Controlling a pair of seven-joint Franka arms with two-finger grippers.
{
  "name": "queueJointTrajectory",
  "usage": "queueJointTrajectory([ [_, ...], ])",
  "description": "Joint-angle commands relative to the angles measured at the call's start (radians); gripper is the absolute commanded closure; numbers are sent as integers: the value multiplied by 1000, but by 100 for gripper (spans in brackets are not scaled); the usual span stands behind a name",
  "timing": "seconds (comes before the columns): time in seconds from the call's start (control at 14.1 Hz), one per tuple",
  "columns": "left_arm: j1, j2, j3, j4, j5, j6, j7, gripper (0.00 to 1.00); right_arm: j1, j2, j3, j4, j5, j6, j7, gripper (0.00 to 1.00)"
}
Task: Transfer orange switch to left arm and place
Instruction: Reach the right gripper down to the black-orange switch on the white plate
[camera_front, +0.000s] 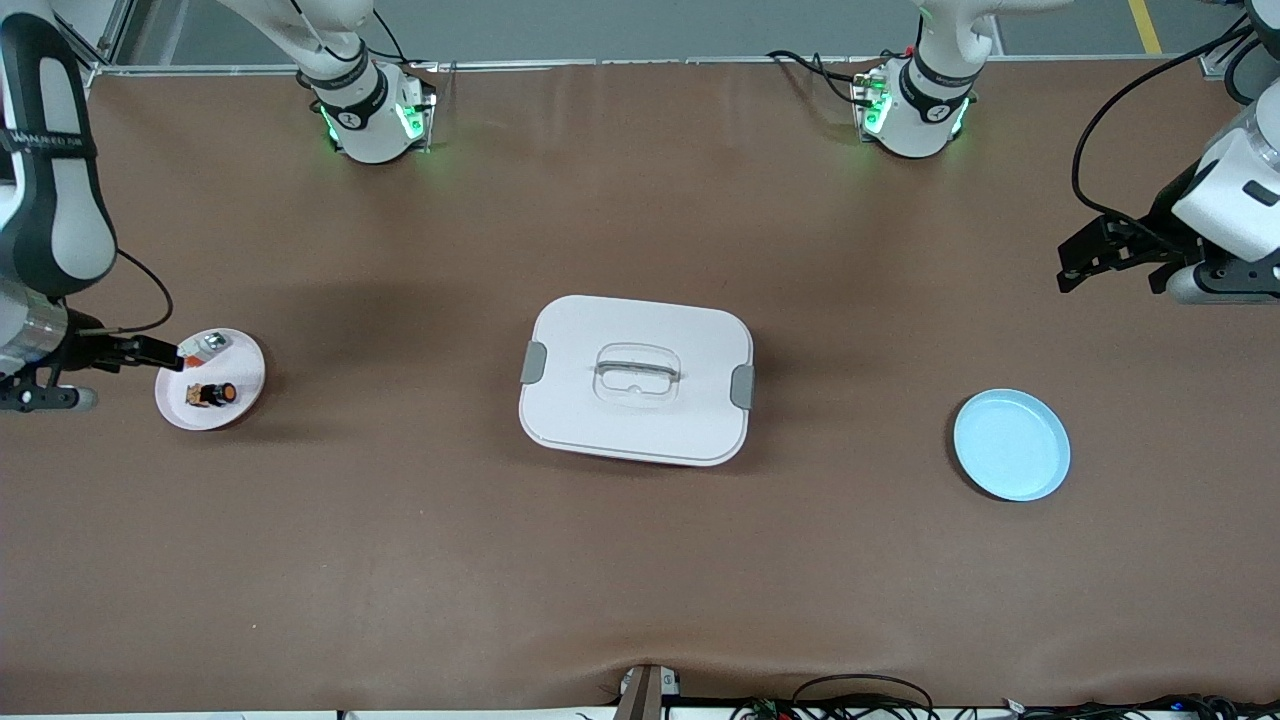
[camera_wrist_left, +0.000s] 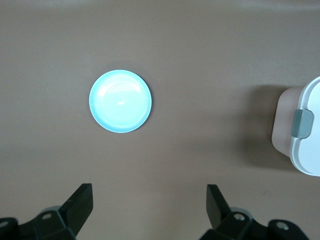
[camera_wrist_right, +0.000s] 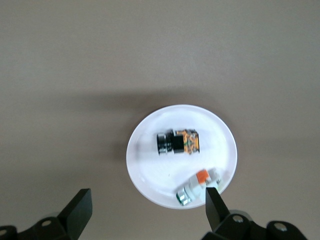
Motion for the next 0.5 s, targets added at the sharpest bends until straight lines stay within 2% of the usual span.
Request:
queueJointTrajectory([
  [0.0, 6, 1, -5, 15, -5, -18, 14, 0, -41, 74, 15, 4, 43, 71, -65, 0],
  [0.43, 7, 1, -5, 15, -6, -18, 15, 0, -40, 160, 13, -33, 34, 216, -131, 0],
])
